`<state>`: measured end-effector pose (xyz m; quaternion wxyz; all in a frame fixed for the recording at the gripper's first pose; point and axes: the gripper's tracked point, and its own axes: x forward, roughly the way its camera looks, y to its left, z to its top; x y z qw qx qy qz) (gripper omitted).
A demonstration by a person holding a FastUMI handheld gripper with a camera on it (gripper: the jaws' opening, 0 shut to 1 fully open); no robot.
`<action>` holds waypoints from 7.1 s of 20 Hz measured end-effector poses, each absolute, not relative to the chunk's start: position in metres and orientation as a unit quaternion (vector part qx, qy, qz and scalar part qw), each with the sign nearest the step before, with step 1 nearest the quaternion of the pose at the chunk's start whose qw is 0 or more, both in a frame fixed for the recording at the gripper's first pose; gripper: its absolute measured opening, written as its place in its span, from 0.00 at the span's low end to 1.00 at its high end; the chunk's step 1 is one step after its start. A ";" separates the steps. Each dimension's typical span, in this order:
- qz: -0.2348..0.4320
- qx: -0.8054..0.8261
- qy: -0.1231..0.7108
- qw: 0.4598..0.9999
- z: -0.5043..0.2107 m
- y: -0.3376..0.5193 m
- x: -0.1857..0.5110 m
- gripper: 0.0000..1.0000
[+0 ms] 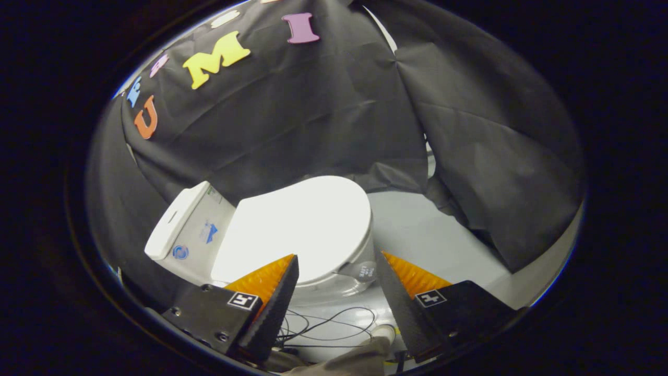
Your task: Open the toilet lid.
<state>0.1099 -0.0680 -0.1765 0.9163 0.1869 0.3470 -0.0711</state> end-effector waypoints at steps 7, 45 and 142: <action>-0.089 0.217 0.395 0.888 -0.228 -0.078 0.112 0.94; -0.059 0.547 0.361 0.753 -0.293 -0.088 0.162 0.11; 0.065 0.150 0.285 0.944 0.043 0.337 0.235 0.12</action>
